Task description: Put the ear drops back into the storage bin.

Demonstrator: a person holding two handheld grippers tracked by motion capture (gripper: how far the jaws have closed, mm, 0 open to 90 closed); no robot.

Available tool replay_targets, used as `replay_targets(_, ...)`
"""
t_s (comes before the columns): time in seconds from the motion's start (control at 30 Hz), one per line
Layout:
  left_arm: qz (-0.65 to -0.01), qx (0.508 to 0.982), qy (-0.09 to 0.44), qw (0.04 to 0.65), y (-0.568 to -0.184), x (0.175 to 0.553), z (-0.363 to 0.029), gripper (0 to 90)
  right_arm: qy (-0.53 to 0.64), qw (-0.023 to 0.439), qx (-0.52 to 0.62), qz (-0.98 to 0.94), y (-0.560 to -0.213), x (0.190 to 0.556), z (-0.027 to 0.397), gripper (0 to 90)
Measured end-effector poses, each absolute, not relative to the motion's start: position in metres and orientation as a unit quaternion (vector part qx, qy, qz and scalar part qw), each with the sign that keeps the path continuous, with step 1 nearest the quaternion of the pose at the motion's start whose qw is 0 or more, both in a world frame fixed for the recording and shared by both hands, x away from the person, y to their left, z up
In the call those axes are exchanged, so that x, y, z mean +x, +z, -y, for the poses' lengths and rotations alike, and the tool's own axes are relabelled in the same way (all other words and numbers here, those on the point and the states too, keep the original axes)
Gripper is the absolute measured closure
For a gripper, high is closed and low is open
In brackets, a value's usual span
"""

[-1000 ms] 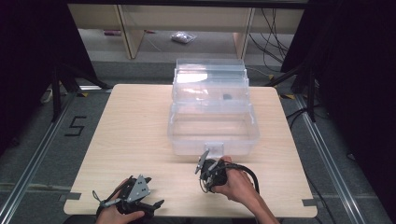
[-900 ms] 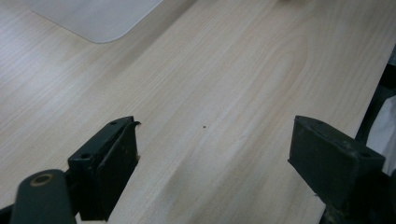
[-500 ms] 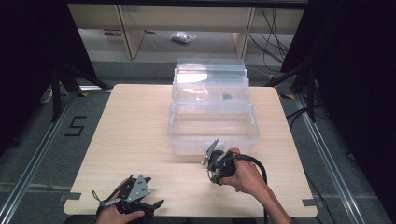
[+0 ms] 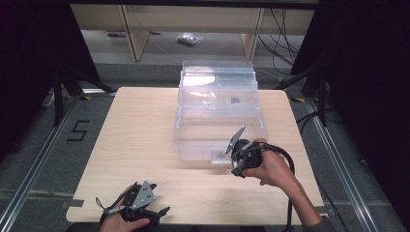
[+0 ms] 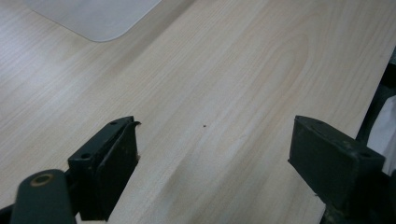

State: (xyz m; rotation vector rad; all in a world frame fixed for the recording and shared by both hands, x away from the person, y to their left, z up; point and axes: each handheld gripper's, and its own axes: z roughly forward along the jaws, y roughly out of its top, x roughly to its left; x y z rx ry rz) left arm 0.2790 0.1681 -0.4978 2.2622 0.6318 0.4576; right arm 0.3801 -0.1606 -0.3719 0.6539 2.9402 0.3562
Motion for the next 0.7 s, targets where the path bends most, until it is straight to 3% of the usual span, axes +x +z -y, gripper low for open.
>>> replay_targets(0.7, -0.250, 0.878, 0.182, 0.366, -0.499, 0.279, -0.167, 15.0, 0.114, 0.069, 0.258, -0.957, -0.336, 0.420, 0.191, 60.1)
